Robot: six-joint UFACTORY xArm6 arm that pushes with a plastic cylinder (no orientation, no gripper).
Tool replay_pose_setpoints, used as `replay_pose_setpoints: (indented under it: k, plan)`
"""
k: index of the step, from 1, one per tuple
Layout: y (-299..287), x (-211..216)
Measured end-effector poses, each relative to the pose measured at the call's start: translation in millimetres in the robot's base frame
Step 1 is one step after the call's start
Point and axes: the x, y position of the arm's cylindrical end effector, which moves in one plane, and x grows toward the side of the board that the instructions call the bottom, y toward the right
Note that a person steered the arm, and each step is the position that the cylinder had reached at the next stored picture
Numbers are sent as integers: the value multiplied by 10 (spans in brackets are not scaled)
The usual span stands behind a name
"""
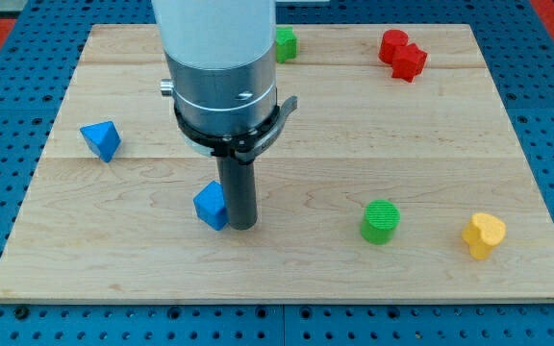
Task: Place the blue cube below blue triangle
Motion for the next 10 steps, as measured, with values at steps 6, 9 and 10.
replay_pose_setpoints:
  k: [6,9,10]
  plan:
    - [-422,-427]
    - [-1263,-123]
    - [-1480,-186]
